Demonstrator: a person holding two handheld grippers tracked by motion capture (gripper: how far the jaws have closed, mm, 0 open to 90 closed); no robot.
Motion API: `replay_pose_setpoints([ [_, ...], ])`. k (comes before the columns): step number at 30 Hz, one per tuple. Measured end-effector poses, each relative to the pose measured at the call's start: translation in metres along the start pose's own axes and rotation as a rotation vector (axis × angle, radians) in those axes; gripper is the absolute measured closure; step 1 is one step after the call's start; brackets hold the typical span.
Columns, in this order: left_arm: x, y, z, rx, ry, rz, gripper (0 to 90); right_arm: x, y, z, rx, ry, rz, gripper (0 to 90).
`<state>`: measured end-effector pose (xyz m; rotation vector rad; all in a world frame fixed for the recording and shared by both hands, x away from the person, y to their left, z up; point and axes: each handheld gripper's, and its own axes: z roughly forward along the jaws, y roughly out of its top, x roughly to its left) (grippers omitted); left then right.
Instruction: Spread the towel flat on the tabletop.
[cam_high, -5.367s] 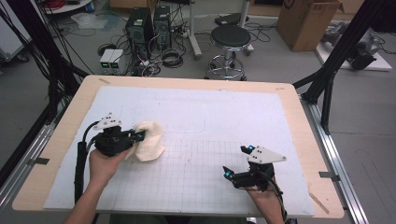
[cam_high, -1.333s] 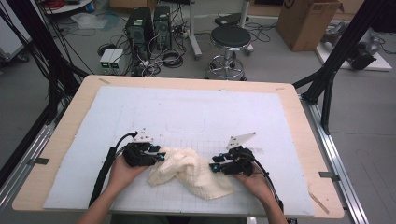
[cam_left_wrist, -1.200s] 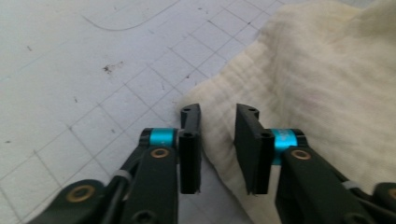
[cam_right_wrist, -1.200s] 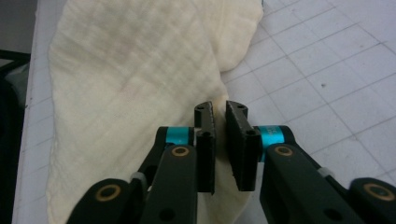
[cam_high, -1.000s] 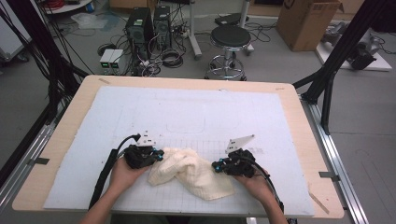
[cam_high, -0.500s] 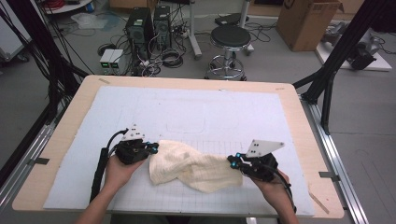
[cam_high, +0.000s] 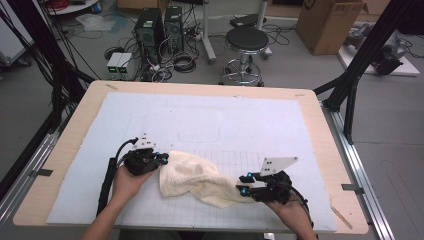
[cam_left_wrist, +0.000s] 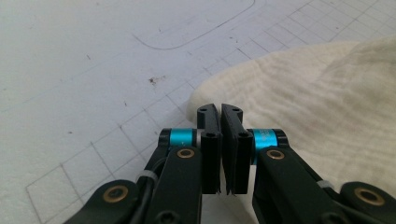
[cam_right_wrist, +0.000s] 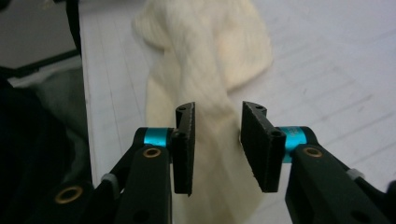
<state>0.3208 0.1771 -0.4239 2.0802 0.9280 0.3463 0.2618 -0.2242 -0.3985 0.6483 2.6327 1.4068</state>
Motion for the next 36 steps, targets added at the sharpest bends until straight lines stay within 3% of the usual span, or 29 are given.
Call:
replay_pose_setpoints([
  [6, 0.003, 0.0, -0.002, -0.004, 0.014, 0.002, 85.7, -0.011, 0.02, -0.009, -0.108, 0.009, -0.004, 61.8],
  [9, 0.003, -0.001, -0.001, -0.002, 0.018, 0.003, 85.7, -0.016, 0.022, -0.007, -0.124, -0.001, 0.018, 62.6],
  [12, 0.002, 0.0, 0.001, -0.01, 0.012, 0.002, 85.7, -0.027, 0.023, 0.007, -0.074, -0.03, 0.051, 63.3],
  [14, 0.001, -0.001, 0.001, -0.012, 0.004, 0.001, 85.7, -0.033, 0.023, 0.02, -0.044, -0.002, 0.09, 63.2],
  [16, 0.001, 0.0, 0.0, -0.009, 0.0, 0.006, 85.7, -0.035, 0.022, 0.03, -0.019, 0.05, 0.103, 68.5],
  [23, -0.003, -0.001, -0.006, -0.015, -0.01, 0.023, 85.3, -0.01, 0.015, 0.051, 0.102, 0.139, 0.057, 81.6],
  [24, -0.003, -0.001, -0.007, -0.013, -0.009, 0.025, 85.2, -0.001, 0.012, 0.052, 0.098, 0.151, 0.033, 84.2],
  [30, -0.005, -0.006, -0.012, -0.012, -0.012, 0.027, 85.0, 0.019, 0.003, 0.057, 0.121, 0.171, 0.01, 88.1],
  [34, -0.008, -0.012, -0.015, -0.012, -0.018, 0.031, 84.9, 0.034, -0.001, 0.06, 0.157, 0.19, -0.017, 83.8],
  [36, -0.008, -0.014, -0.015, -0.014, -0.018, 0.031, 84.8, 0.036, 0.0, 0.058, 0.14, 0.185, -0.016, 78.9],
])
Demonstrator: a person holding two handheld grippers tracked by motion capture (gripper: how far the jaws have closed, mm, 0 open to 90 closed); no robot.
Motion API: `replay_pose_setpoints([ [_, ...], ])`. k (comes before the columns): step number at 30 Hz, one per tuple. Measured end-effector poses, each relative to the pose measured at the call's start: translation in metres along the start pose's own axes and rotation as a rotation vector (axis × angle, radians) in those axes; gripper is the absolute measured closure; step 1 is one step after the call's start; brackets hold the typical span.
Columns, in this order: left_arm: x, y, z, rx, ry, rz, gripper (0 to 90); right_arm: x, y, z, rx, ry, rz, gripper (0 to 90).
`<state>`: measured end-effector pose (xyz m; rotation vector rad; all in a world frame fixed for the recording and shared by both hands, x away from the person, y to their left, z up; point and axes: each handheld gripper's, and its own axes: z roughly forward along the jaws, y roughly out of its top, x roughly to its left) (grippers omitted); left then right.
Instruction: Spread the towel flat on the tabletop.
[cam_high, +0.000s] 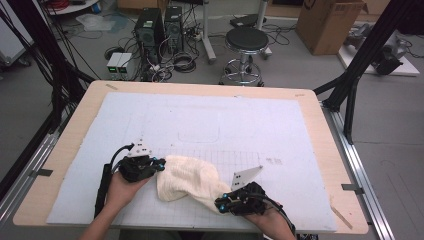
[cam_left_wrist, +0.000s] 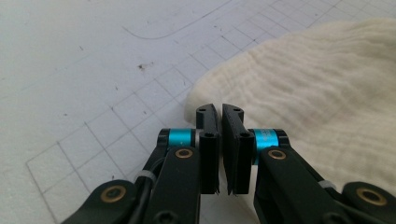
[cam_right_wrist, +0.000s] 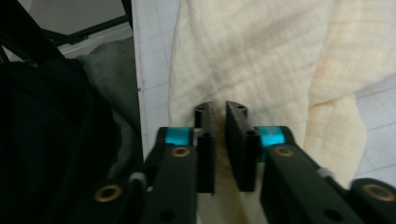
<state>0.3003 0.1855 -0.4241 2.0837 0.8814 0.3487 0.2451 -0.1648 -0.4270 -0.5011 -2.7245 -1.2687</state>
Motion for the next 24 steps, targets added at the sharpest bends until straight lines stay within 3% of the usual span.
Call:
replay_pose_setpoints([
  [5, 0.001, 0.0, 0.0, -0.016, 0.004, -0.009, 84.9, -0.006, 0.014, -0.027, -0.126, -0.053, 0.005, 72.4],
  [10, 0.003, 0.0, 0.001, -0.015, 0.005, -0.011, 84.9, -0.024, 0.029, -0.045, -0.191, -0.14, 0.028, 71.9],
  [12, 0.002, 0.0, 0.002, -0.025, 0.002, -0.012, 84.9, -0.033, 0.031, -0.042, -0.185, -0.173, 0.062, 71.7],
  [15, 0.002, 0.0, 0.001, -0.028, 0.001, -0.015, 84.9, -0.042, 0.032, -0.026, -0.124, -0.192, 0.085, 70.2],
  [24, 0.002, 0.0, 0.0, -0.031, -0.011, -0.009, 85.0, -0.06, 0.027, 0.011, -0.033, -0.143, 0.154, 62.8],
])
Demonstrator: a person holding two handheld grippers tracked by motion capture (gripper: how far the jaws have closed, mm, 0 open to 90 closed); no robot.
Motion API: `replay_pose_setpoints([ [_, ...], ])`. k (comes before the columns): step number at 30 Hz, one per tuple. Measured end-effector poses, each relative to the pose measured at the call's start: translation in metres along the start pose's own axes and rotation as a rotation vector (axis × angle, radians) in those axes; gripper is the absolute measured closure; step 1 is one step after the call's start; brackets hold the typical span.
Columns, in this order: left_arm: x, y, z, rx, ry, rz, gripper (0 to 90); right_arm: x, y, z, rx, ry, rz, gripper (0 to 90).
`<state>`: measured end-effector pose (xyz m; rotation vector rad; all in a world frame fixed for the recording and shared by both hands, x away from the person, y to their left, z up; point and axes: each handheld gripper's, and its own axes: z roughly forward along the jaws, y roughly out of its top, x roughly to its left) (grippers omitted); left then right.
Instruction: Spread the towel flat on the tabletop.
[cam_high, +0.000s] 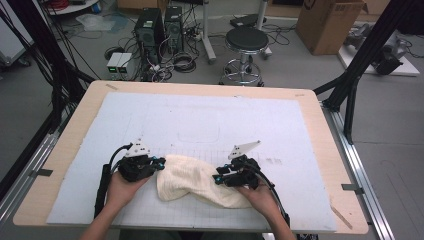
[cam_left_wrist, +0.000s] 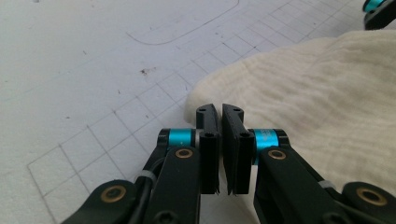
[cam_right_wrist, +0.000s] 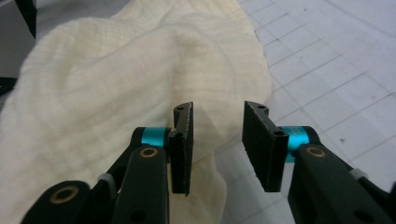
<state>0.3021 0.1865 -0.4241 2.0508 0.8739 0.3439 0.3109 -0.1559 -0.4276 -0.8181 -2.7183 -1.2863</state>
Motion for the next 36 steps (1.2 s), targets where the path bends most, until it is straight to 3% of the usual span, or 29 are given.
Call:
replay_pose_setpoints([
  [4, -0.001, 0.0, 0.0, -0.013, -0.005, -0.003, 85.7, -0.004, -0.002, 0.008, 0.042, 0.004, 0.039, 65.4],
  [6, -0.001, 0.0, 0.0, -0.011, -0.009, 0.001, 86.0, -0.005, -0.003, 0.01, 0.058, 0.01, 0.042, 76.0],
  [8, -0.001, 0.0, -0.001, -0.009, -0.01, 0.003, 86.2, -0.002, -0.003, 0.011, 0.062, 0.012, 0.026, 85.8],
  [11, 0.0, 0.002, -0.002, -0.02, -0.006, -0.003, 86.3, -0.001, 0.0, 0.008, 0.062, -0.022, -0.01, 87.8],
  [13, 0.001, 0.004, -0.004, -0.025, -0.007, -0.004, 86.4, 0.001, 0.003, 0.0, 0.051, -0.07, -0.023, 87.9],
  [18, 0.002, 0.011, -0.001, -0.047, -0.008, -0.029, 86.5, 0.001, 0.018, -0.032, -0.035, -0.213, -0.057, 87.9],
  [21, 0.003, 0.016, 0.005, -0.053, -0.007, -0.05, 86.5, -0.004, 0.027, -0.041, -0.087, -0.304, -0.075, 87.2],
  [22, 0.004, 0.018, 0.007, -0.046, 0.0, -0.048, 86.4, -0.009, 0.028, -0.041, -0.1, -0.311, -0.07, 85.3],
  [25, 0.007, 0.02, 0.016, -0.03, 0.01, -0.061, 86.4, -0.025, 0.023, -0.033, -0.084, -0.268, 0.012, 73.0],
  [27, 0.011, 0.02, 0.019, -0.009, 0.023, -0.06, 86.4, -0.034, 0.02, -0.029, -0.085, -0.231, 0.047, 71.7],
  [29, 0.015, 0.018, 0.021, 0.01, 0.032, -0.069, 86.4, -0.042, 0.017, -0.028, -0.082, -0.232, 0.081, 71.7],
  [32, 0.019, 0.016, 0.019, 0.035, 0.053, -0.055, 86.4, -0.052, 0.014, -0.024, -0.057, -0.242, 0.111, 70.7],
  [35, 0.021, 0.017, 0.016, 0.031, 0.057, -0.055, 86.3, -0.059, 0.012, -0.015, -0.044, -0.169, 0.144, 62.6],
  [36, 0.021, 0.016, 0.015, 0.035, 0.058, -0.053, 86.3, -0.058, 0.011, -0.013, -0.025, -0.165, 0.132, 62.2],
])
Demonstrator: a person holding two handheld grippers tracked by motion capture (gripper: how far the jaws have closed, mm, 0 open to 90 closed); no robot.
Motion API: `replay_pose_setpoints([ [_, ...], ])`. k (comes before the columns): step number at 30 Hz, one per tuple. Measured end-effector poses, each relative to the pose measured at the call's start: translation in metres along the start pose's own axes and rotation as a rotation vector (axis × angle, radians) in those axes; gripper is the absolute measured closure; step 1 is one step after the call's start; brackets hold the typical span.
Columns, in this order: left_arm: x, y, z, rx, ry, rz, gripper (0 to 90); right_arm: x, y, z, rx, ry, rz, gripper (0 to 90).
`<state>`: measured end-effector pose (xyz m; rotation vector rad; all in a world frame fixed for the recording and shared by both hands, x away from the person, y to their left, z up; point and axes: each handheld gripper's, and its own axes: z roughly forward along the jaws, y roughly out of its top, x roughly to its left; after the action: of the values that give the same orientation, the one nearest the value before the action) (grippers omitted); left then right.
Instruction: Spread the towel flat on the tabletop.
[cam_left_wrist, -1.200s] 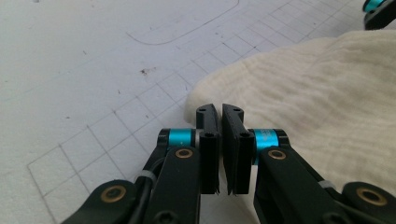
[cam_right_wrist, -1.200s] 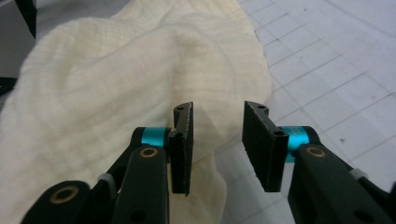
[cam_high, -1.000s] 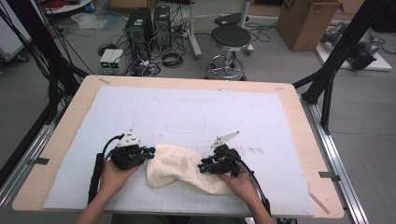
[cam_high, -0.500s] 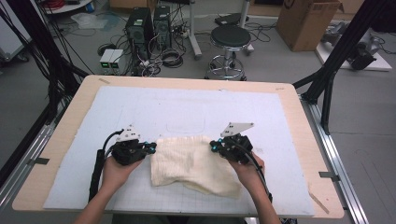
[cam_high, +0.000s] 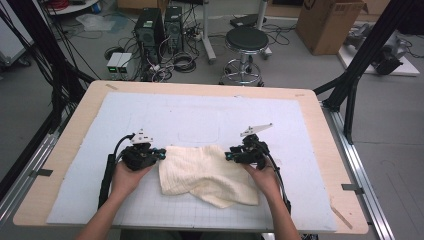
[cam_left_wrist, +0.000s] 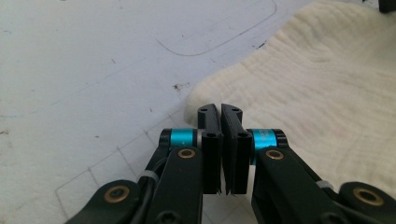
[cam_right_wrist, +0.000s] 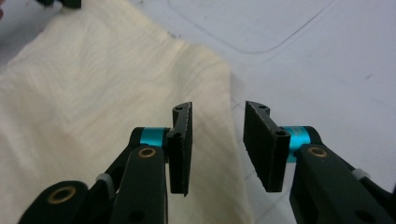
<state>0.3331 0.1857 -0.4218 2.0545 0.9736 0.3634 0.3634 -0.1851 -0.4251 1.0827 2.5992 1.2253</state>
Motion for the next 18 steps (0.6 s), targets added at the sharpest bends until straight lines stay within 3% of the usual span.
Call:
replay_pose_setpoints([
  [2, 0.001, -0.001, 0.0, 0.009, -0.003, 0.003, 86.3, 0.002, -0.002, 0.004, 0.026, 0.028, -0.013, 62.3],
  [5, 0.0, -0.001, 0.001, 0.004, -0.004, -0.002, 86.4, 0.005, -0.007, 0.007, 0.068, 0.012, -0.04, 73.9],
  [9, 0.0, 0.0, 0.001, -0.015, -0.014, -0.012, 86.4, 0.008, -0.009, 0.003, 0.059, 0.004, -0.063, 87.5],
  [13, 0.008, 0.007, -0.001, -0.047, -0.004, -0.039, 86.5, 0.018, 0.0, -0.01, -0.02, -0.046, -0.112, 88.1],
  [18, 0.024, 0.03, 0.005, -0.089, 0.02, -0.078, 86.6, 0.009, 0.019, -0.021, -0.08, -0.136, -0.1, 88.3],
])
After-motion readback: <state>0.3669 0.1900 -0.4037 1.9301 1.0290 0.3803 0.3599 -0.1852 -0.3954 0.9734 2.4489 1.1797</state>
